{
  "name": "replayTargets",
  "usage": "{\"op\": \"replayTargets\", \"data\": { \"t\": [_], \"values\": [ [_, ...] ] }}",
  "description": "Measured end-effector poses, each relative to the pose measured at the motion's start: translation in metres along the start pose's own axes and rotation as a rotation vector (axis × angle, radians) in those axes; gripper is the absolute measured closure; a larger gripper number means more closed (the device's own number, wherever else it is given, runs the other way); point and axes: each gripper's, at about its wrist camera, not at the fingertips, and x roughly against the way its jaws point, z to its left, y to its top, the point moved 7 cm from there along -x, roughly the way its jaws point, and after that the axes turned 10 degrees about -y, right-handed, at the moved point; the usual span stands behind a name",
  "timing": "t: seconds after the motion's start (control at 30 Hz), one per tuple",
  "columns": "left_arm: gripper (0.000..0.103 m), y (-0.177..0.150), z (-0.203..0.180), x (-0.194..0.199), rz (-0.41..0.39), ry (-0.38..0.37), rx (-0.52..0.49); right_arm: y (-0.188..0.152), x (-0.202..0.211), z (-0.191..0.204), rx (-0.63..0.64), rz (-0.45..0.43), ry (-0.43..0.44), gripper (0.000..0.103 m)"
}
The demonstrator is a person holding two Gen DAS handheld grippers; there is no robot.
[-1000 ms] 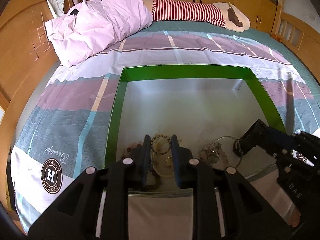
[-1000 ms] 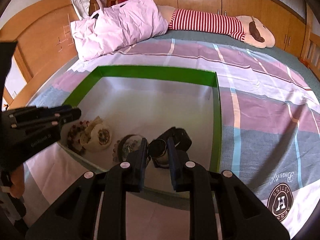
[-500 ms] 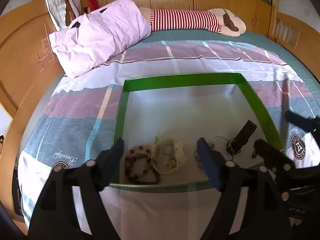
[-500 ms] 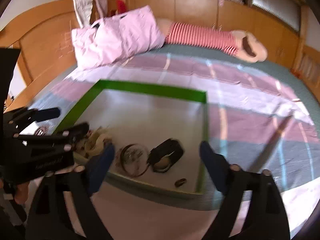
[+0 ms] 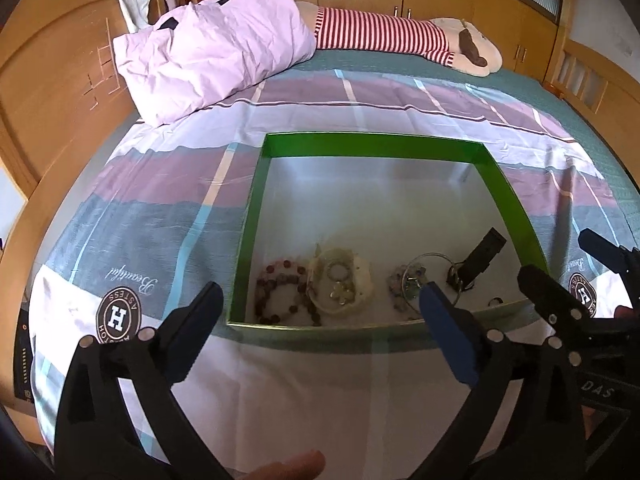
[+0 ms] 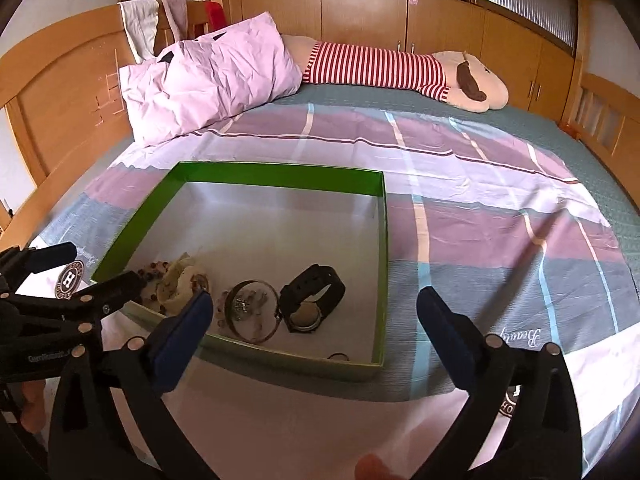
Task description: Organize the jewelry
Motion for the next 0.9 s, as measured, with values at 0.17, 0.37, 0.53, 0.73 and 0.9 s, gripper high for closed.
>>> {"op": "replayTargets", "data": {
  "t": [0.17, 0.37, 0.53, 0.73, 0.9],
  "values": [
    [0.002, 0.004, 0.0059, 0.0047, -0.014, 0.007, 0.008, -0.0008, 0.0005, 0.0042, 0.029, -0.001, -0.016, 0.001],
    [0.002, 0.004, 0.0082, 0.0035, -0.002, 0.013, 0.015, -0.0027, 0.0017, 0.0096, 0.038, 0.005, -0.008, 0.001],
    [0.002, 0.0037, 0.0076, 0.0024, 0.001, 0.008, 0.018, -0.0021, 0.0033, 0.0087, 0.039, 0.002, -0.012, 0.001],
    [0.002, 0.0029, 0.005, 0.0007, 0.007, 0.01, 0.0, -0.0009, 0.0038, 0.0066, 0.03, 0.001, -0.012, 0.001],
    [0.002, 0.0023, 0.0049, 0.0004, 0.007, 0.01, 0.002, -0.001, 0.0038, 0.0068, 0.03, 0.002, -0.01, 0.001]
  ]
}}
